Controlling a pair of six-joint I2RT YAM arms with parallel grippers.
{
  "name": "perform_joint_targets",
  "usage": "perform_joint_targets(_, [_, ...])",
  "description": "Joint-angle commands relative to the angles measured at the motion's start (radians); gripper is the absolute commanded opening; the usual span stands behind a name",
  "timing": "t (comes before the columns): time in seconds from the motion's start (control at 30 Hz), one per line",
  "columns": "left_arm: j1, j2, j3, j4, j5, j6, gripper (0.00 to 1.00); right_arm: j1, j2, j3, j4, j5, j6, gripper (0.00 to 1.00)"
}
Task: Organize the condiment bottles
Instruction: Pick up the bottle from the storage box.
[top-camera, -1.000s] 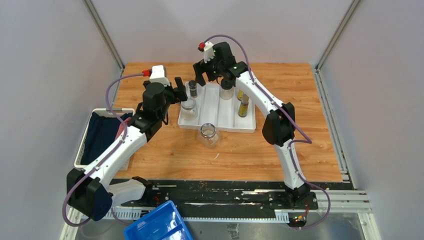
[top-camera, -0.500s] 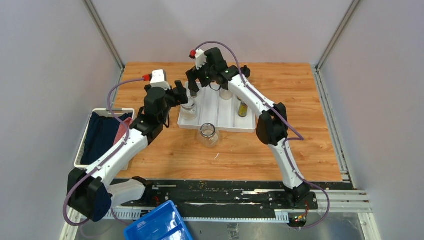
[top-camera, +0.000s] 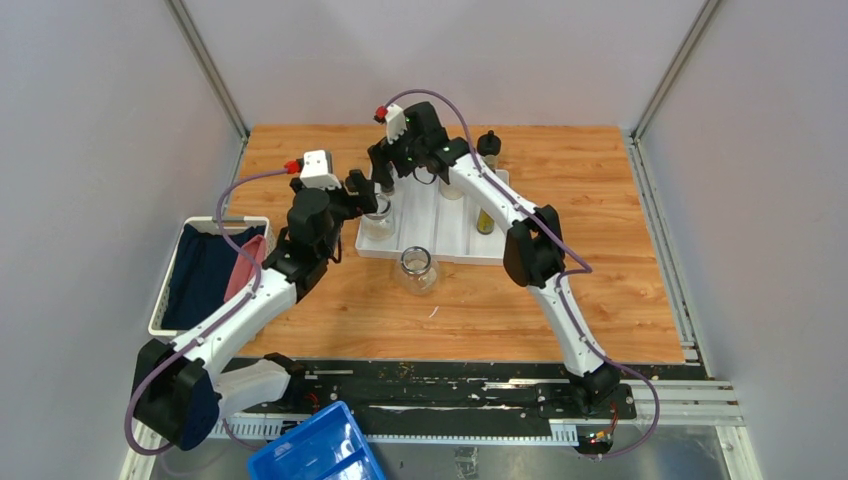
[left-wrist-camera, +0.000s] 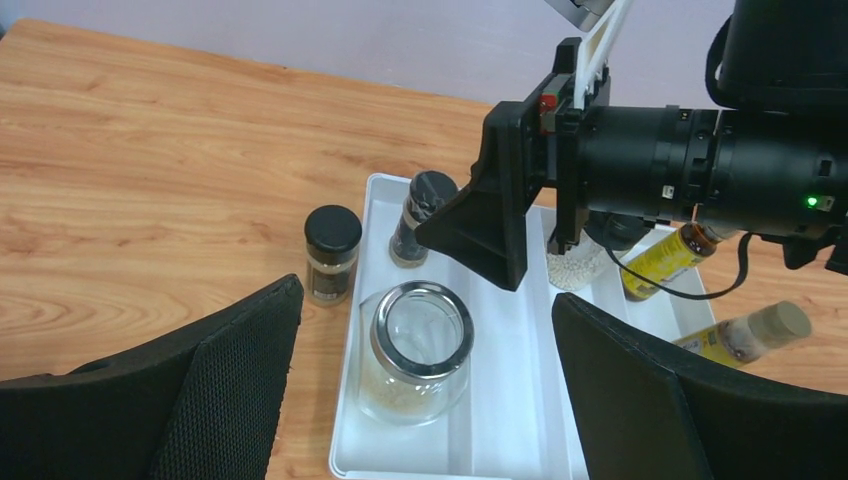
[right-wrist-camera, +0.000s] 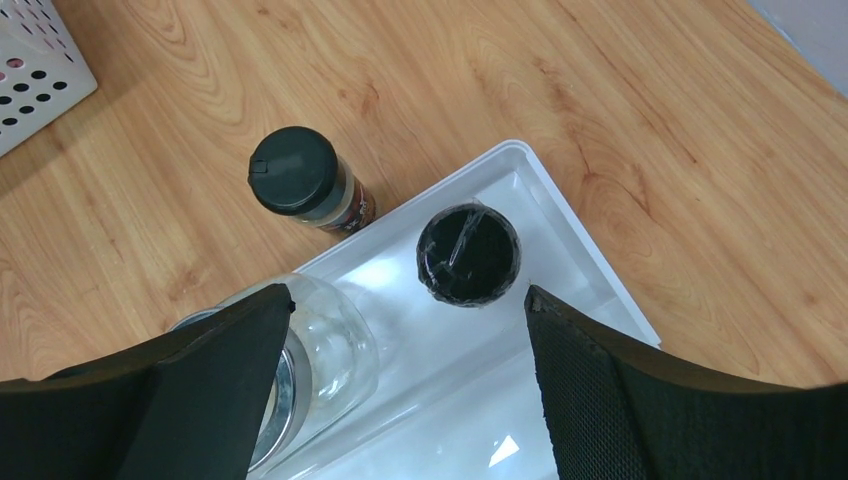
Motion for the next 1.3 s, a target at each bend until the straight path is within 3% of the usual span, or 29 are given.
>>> perform_joint_targets(0.0, [-0.006,-0.037,-0.058,0.120,-0.006,0.012,0.97,0.011,0.048,0.061,0.041,-0.014,-0.024,0.91])
perform_joint_targets(0.27, [-0.010,-0.079,-0.164,0.271,0.012,0.026,0.97,0.002,0.092,0.081,0.075,-0.008,-0.026,0.90])
perform_joint_targets(0.67, [-0.010,-0.095,-0.277,0.487,0.023,0.053,0.96,-0.024,0.144,0.116,0.110,-0.011,-0.005,0.80])
perform_joint_targets(0.93, [-0.010,-0.095,-0.306,0.548,0.028,0.068,0.95,-0.041,0.160,0.118,0.126,-0.006,0.006,0.72])
perform_joint_targets(1.07, [-0.010,-0.095,-0.318,0.569,0.025,0.069,0.95,-0.046,0.165,0.122,0.131,-0.008,0.009,0.65])
perform_joint_targets(1.17, [-0.010,-0.092,-0.321,0.577,0.022,0.072,0.95,-0.048,0.168,0.125,0.130,-0.007,0.011,0.50])
perform_joint_targets(1.27, [-0.010,-0.090,-0.322,0.583,0.021,0.073,0.95,-0.049,0.170,0.127,0.132,-0.007,0.010,0.46])
